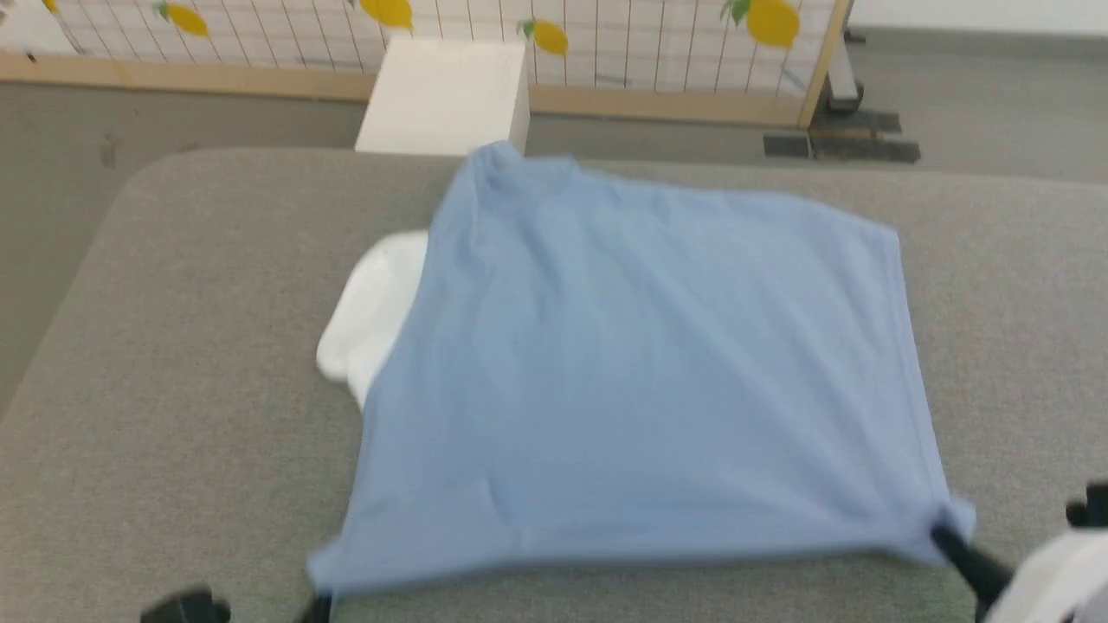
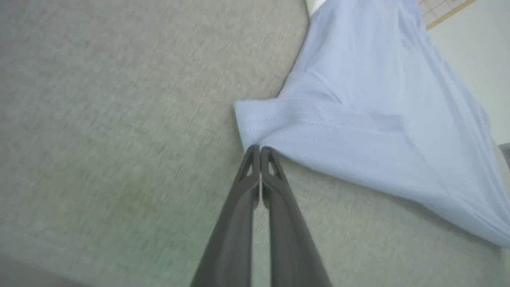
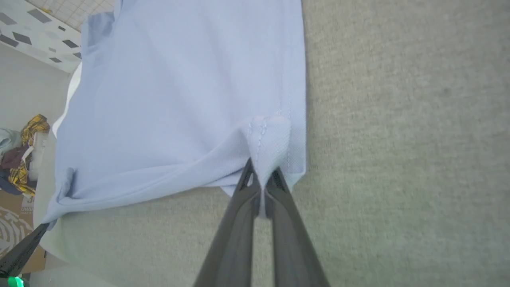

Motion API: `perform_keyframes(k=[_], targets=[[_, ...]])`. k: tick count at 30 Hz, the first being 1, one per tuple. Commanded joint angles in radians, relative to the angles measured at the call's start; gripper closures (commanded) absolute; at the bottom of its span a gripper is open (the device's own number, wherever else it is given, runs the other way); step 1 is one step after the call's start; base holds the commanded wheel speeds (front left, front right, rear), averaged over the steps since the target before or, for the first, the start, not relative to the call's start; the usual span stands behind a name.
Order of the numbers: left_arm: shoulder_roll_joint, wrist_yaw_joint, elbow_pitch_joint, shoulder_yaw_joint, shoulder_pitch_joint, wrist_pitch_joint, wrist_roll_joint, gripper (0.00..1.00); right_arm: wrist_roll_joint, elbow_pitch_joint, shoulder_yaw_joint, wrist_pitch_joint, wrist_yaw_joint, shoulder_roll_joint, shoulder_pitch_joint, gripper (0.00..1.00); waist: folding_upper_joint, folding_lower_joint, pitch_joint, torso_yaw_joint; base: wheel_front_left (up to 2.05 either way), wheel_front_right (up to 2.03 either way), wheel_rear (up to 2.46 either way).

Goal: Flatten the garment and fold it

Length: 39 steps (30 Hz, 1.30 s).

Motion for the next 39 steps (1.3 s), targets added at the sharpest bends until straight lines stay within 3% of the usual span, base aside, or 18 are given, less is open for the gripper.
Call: perform_keyframes(k=[1,5,7,12,17,21,26,32,39], targets=[[0.026,0.044,-0.033,0.003,0.066,0.049,-0.008,1.0,-0.003,-0.029,-0.017,0.034,-0.002,-0.006,0.048,1.0,0.0,0.0001,-0.043,0.013,0.0,0.0,0.0],[0.063,0.161,-0.144,-0.012,0.209,0.192,-0.008,1.0,-0.01,-0.103,-0.058,0.138,-0.002,0.019,0.151,1.0,0.0,0.0001,-0.048,0.01,0.0,0.0,0.0],[0.063,0.197,-0.204,-0.01,0.249,0.23,-0.02,1.0,-0.022,-0.139,-0.082,0.185,-0.002,0.035,0.19,1.0,0.0,0.0001,-0.046,0.012,0.0,0.0,0.0],[0.073,0.225,-0.328,0.011,0.245,0.207,0.004,1.0,-0.047,-0.222,-0.13,0.227,-0.002,0.083,0.199,1.0,0.0,0.0001,-0.032,0.008,0.0,0.0,0.0],[0.1,0.19,-0.398,0.015,0.118,0.126,0.074,1.0,-0.102,-0.267,-0.146,0.209,-0.002,0.099,0.112,1.0,0.0,0.0001,-0.009,0.002,0.0,0.0,0.0],[0.112,0.151,-0.364,-0.006,-0.025,0.092,0.114,1.0,-0.151,-0.253,-0.15,0.208,-0.002,0.109,0.014,1.0,0.0,0.0001,0.033,-0.003,0.0,0.0,0.0],[0.124,0.098,-0.259,-0.044,-0.2,0.085,0.146,1.0,-0.203,-0.212,-0.129,0.238,-0.002,0.104,-0.099,1.0,0.0,0.0001,0.107,-0.015,0.0,0.0,0.0],[0.099,0.035,-0.058,-0.078,-0.393,0.054,0.152,1.0,-0.275,-0.108,-0.112,0.282,-0.002,0.108,-0.237,1.0,0.0,0.0001,0.198,-0.03,0.0,0.0,0.0],[0.061,0.014,0.105,-0.104,-0.442,0.045,0.139,1.0,-0.315,-0.035,-0.089,0.317,-0.002,0.102,-0.272,1.0,0.0,0.0001,0.211,-0.024,0.0,0.0,0.0]])
